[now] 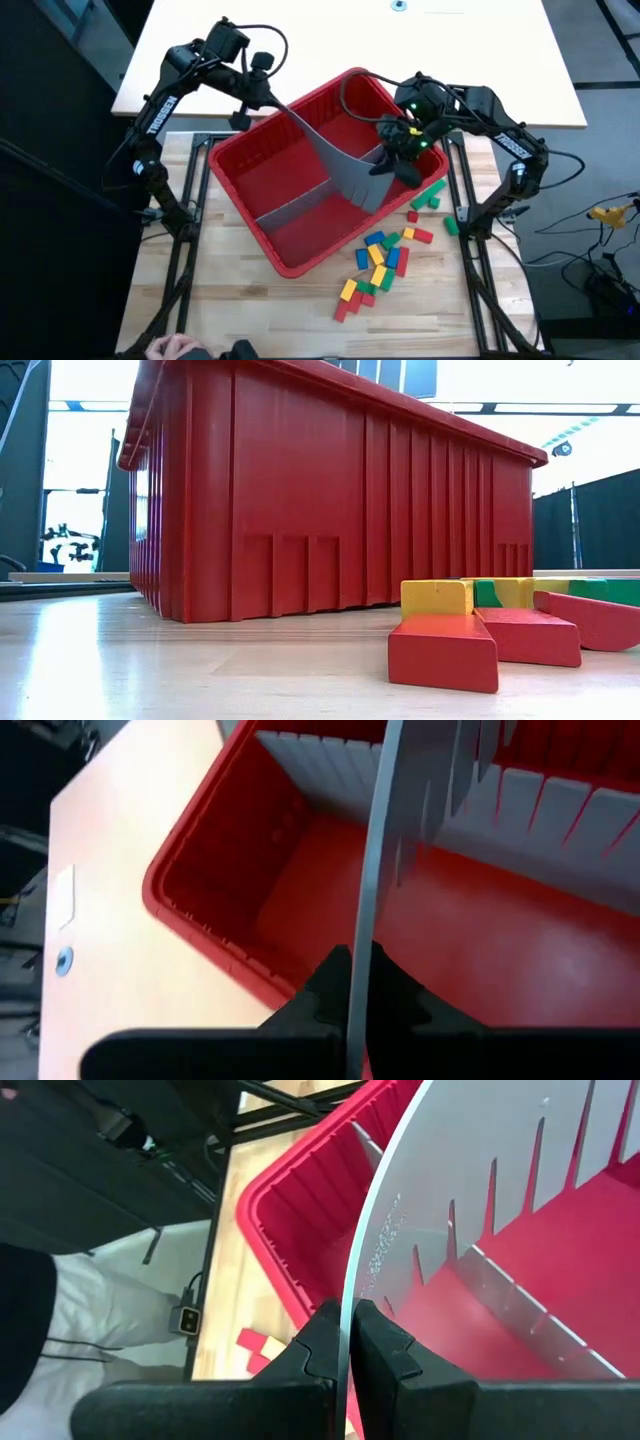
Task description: Sort blocks
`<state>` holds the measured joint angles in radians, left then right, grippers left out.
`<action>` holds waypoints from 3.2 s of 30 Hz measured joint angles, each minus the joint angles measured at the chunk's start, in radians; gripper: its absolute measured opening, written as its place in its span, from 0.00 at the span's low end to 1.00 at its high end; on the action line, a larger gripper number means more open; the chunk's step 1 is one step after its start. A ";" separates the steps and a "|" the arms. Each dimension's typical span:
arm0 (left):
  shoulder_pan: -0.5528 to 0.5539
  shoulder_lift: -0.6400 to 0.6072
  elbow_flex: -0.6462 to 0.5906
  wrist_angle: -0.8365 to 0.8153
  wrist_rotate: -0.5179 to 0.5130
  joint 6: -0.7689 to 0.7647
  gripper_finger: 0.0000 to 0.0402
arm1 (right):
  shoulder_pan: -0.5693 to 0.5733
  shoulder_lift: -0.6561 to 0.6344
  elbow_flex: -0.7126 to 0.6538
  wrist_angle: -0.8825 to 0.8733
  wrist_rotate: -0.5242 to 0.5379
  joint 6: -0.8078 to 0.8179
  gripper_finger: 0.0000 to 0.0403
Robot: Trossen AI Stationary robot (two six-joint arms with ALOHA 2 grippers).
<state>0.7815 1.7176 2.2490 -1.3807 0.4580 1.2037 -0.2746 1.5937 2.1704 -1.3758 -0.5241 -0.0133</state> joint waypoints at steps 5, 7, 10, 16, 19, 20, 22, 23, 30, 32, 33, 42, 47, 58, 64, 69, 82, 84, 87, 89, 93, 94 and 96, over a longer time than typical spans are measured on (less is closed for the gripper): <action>-0.007 0.000 -0.007 -0.029 0.038 0.022 0.00 | 0.001 0.000 0.000 -0.002 -0.033 -0.013 0.00; -0.007 0.000 -0.014 -0.062 0.048 0.027 0.00 | 0.002 0.000 0.000 -0.002 -0.037 -0.017 0.00; -0.008 0.000 -0.034 -0.111 0.058 0.049 0.00 | 0.006 0.001 0.000 -0.001 -0.038 -0.028 0.00; -0.009 0.000 -0.075 -0.121 0.064 0.116 0.00 | 0.015 0.003 0.000 0.004 -0.037 -0.034 0.00; -0.009 0.000 -0.078 -0.097 0.064 0.146 0.00 | 0.017 0.003 0.000 0.007 -0.036 -0.040 0.00; -0.009 0.000 -0.079 -0.085 0.064 0.147 0.00 | 0.019 0.003 0.000 0.008 -0.034 -0.040 0.00; -0.009 0.000 -0.079 -0.060 0.064 0.149 0.00 | 0.022 0.003 0.000 0.012 -0.033 -0.040 0.00; -0.009 0.000 -0.079 -0.051 0.062 0.150 0.00 | 0.022 0.003 0.000 0.017 -0.034 -0.039 0.00; -0.005 0.000 -0.079 -0.028 0.056 0.150 0.00 | 0.026 0.005 0.000 0.033 -0.034 -0.039 0.00; -0.002 0.000 -0.079 -0.032 0.052 0.150 0.00 | 0.026 0.006 0.000 0.034 -0.034 -0.039 0.00; 0.000 0.000 -0.079 -0.034 0.051 0.150 0.00 | 0.026 0.007 0.000 0.035 -0.034 -0.040 0.00; 0.041 0.000 -0.133 -0.069 0.061 0.201 0.00 | 0.025 0.008 0.000 0.089 -0.018 -0.045 0.00; 0.065 0.000 -0.142 -0.084 0.068 0.228 0.00 | 0.025 0.018 0.000 0.097 -0.018 -0.046 0.00; 0.098 0.000 -0.135 -0.053 0.110 0.262 0.00 | 0.025 0.047 0.000 0.130 -0.038 -0.033 0.00; 0.112 0.000 -0.135 -0.008 0.104 0.262 0.00 | 0.025 0.064 0.000 0.140 -0.046 -0.033 0.00; 0.120 0.000 -0.135 -0.008 0.104 0.255 0.00 | 0.025 0.065 0.000 0.143 -0.048 -0.037 0.00; 0.132 0.000 -0.135 -0.044 0.104 0.228 0.00 | 0.026 0.066 0.000 0.177 -0.057 -0.031 0.00; 0.132 0.000 -0.135 -0.044 0.100 0.228 0.00 | 0.026 0.066 0.000 0.178 -0.057 -0.031 0.00; 0.133 0.008 -0.134 -0.045 0.061 0.216 0.00 | 0.026 0.066 0.000 0.182 -0.055 -0.031 0.00; 0.138 0.021 -0.134 -0.054 0.038 0.206 0.00 | 0.025 0.067 0.000 0.185 -0.047 -0.032 0.00; 0.140 0.049 -0.134 -0.065 0.026 0.201 0.00 | 0.025 0.067 0.000 0.185 -0.041 -0.032 0.00; 0.140 0.053 -0.134 -0.068 0.023 0.201 0.00 | 0.025 0.067 0.000 0.185 -0.040 -0.031 0.00; 0.140 0.061 -0.134 -0.067 0.020 0.201 0.00 | 0.025 0.067 0.000 0.185 -0.039 -0.031 0.00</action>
<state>0.9218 1.7782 2.1147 -1.4479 0.4778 1.4048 -0.2493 1.6611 2.1700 -1.1912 -0.5631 -0.0448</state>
